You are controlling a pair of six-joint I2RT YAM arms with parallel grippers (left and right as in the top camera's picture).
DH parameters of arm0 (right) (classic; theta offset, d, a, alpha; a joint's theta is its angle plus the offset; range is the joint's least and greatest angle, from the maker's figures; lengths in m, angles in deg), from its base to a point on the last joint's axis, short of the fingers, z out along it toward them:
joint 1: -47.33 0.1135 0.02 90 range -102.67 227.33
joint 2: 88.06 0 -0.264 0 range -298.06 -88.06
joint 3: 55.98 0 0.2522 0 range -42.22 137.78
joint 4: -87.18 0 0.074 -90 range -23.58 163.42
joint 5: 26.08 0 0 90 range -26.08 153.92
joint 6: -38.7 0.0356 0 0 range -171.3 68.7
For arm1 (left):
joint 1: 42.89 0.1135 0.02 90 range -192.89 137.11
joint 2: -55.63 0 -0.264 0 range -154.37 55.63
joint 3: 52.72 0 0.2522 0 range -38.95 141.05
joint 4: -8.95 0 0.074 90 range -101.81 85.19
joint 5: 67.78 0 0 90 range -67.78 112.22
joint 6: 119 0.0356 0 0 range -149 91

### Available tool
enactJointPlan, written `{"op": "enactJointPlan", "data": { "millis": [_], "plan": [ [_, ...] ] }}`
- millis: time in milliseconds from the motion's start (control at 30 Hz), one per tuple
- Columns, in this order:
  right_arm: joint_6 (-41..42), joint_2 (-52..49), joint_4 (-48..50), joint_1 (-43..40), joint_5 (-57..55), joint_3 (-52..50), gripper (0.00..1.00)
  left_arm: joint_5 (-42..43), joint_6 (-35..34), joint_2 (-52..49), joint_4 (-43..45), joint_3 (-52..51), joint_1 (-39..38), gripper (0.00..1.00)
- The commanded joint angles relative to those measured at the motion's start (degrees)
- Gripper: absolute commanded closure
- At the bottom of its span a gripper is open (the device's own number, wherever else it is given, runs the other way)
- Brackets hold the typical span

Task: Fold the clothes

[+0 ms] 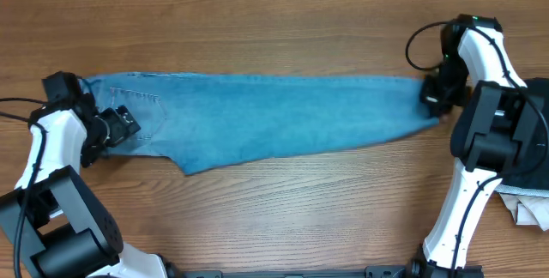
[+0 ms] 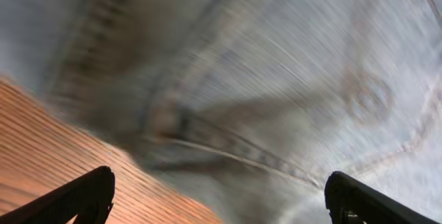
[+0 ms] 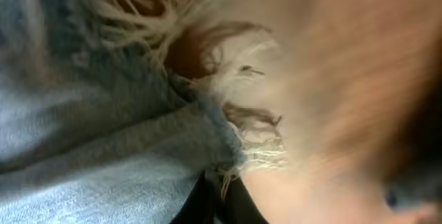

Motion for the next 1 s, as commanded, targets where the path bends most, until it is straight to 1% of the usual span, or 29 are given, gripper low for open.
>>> {"op": "enactJointPlan", "data": {
  "millis": [0,67,100,133,167,233,300,333,367,400,500,533,567,633,667,733,833,900,933,967],
  "plan": [
    [2.27,-1.01,-4.04,-0.09,-3.32,-0.63,0.96,0.83,1.49,-0.39,1.49,-0.11,2.38,0.0],
    [2.25,-0.02,-4.79,0.59,-2.89,-0.63,0.96,1.18,1.51,-0.39,1.51,-0.11,2.47,0.0],
    [2.21,0.87,-4.72,0.85,-2.89,-0.63,0.88,1.25,1.49,-0.39,1.53,-0.11,2.47,0.0],
    [2.21,2.86,-4.59,0.94,-2.89,-0.63,0.62,2.1,1.51,-0.39,1.55,-0.11,2.47,0.0],
    [2.23,4.24,-4.5,0.94,-2.91,-0.61,0.52,2.27,1.51,-0.39,1.53,-0.11,2.47,0.0],
    [2.21,7.63,-4.07,0.83,-2.91,-0.61,0.46,2.49,1.49,-0.39,1.51,-0.11,2.47,0.0],
    [0.17,11.15,-1.62,0.83,-2.47,-0.61,0.47,3.02,1.49,-0.39,1.49,-0.11,2.45,0.0],
    [-2.19,11.89,0.44,0.83,-0.9,-0.61,0.48,3.87,1.49,-0.39,1.51,-0.11,2.45,0.0],
    [-6.78,11.93,2.58,0.85,2.05,-0.66,0.5,4.0,1.49,-0.39,1.46,-0.11,2.45,0.0],
    [-9.53,11.58,3.43,0.83,3.93,-0.68,0.5,4.0,1.46,-0.39,1.46,-0.11,2.45,0.0],
    [-14.86,10.47,3.3,0.83,7.3,-1.29,0.53,3.98,1.46,-0.39,1.07,-0.11,2.45,0.0],
    [-17.14,10.47,3.98,0.83,8.31,-1.88,0.52,3.98,1.46,-0.39,1.07,-0.11,2.45,0.0],
    [-17.86,10.47,4.79,0.83,8.33,-2.38,0.49,3.98,1.46,-0.39,1.07,-0.11,2.45,0.0],
    [-18.69,10.47,6.25,0.83,8.37,-3.48,0.47,4.0,1.44,-0.39,0.98,-0.11,2.45,0.0],
    [-19.61,10.47,7.3,0.83,8.83,-4.68,0.44,4.0,1.46,-0.39,0.87,-0.11,2.45,0.0],
    [-22.67,10.45,9.16,0.83,11.41,-7.13,0.41,4.0,1.46,-0.39,0.81,-0.11,2.45,0.0],
    [-24.72,10.43,14.64,0.87,11.52,-10.73,0.38,4.0,1.44,-0.39,0.68,-0.11,2.45,0.0],
    [-25.99,10.43,16.41,0.87,11.54,-11.37,0.37,3.98,1.44,-0.39,0.59,-0.11,2.45,0.0],
    [-26.56,10.43,17.44,0.87,11.52,-11.58,0.34,4.0,1.44,-0.39,0.59,-0.11,2.45,0.0],
    [-27.93,10.43,17.73,0.87,11.54,-11.63,0.34,3.98,1.44,-0.39,0.59,-0.11,2.45,0.0]
  ]
}}
